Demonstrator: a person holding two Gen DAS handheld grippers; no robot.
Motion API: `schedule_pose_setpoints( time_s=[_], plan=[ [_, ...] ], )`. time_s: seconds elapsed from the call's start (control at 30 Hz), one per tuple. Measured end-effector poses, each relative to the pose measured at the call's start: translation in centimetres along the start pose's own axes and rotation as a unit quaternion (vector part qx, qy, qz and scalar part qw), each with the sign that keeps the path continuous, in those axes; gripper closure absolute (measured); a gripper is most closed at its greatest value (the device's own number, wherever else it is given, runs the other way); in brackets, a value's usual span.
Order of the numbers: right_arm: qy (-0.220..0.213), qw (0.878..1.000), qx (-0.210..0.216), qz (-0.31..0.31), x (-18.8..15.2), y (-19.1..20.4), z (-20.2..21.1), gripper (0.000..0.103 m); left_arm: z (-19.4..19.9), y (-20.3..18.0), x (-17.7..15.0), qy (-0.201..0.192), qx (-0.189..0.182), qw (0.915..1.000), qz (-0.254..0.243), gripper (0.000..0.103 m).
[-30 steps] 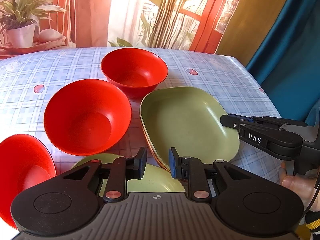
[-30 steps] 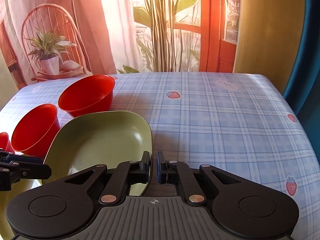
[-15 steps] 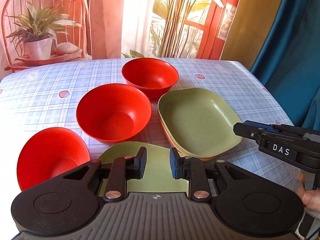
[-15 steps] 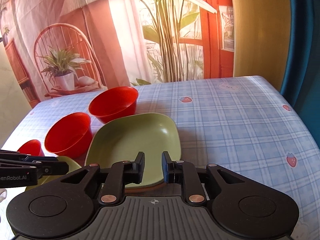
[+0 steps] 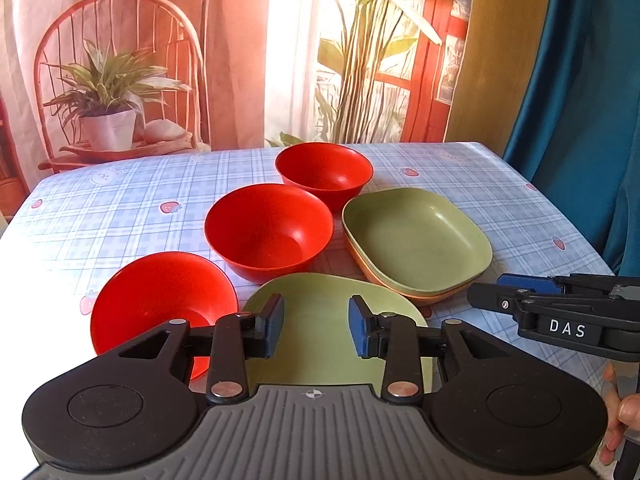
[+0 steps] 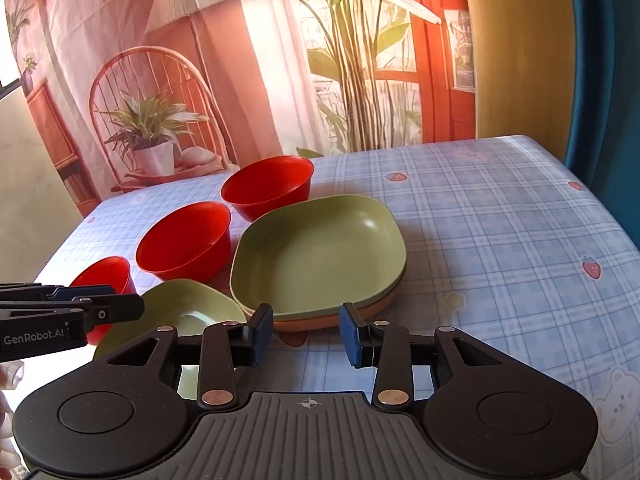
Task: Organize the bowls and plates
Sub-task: 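Move both grippers back to the rim of the other green plate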
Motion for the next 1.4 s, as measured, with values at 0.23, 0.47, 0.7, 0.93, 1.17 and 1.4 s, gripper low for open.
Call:
schedule_pose_setpoints(
  time_s=[0.23, 0.47, 0.7, 0.93, 1.17, 1.4],
  plan=[
    [0.019, 1.0, 0.003, 0.006, -1.2, 1.4, -0.3, 0.067, 0.6, 0.9, -0.8, 0.003, 0.003, 1.0, 0.005, 0.066],
    [0.029, 0.999, 0.008, 0.013, -1.6, 2.4, -0.5, 0.065, 0.7, 1.5, -1.7, 0.008, 0.014, 0.9998, 0.009, 0.066],
    [0.034, 0.999, 0.011, 0.017, -1.9, 2.9, -0.6, 0.062, 1.0, 2.5, -2.1, 0.011, 0.022, 0.9995, 0.018, 0.066],
    [0.04, 0.999, 0.017, 0.012, -2.2, 3.1, -0.7, 0.061, 1.2, 3.1, -2.6, 0.015, 0.03, 0.9993, 0.018, 0.066],
    [0.049, 0.998, 0.036, 0.024, -2.4, 4.3, -1.5, 0.058, 0.8, 3.1, -3.0, 0.024, 0.035, 0.999, 0.016, 0.066],
    [0.083, 0.993, 0.064, 0.053, -3.6, 6.7, -3.2, 0.058, 0.3, 3.2, -3.3, 0.032, 0.038, 0.9986, 0.016, 0.066]
  ],
)
Point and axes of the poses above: each gripper's, at about its wrist camera, not at the fingertips, and z roughly against the way its jaws point, y to its left, x to its top, the point moved 6 cm from there along -z, roughly the way its jaws point, and after that the axes turned 15 degrees about z, right-handed, at the moved point
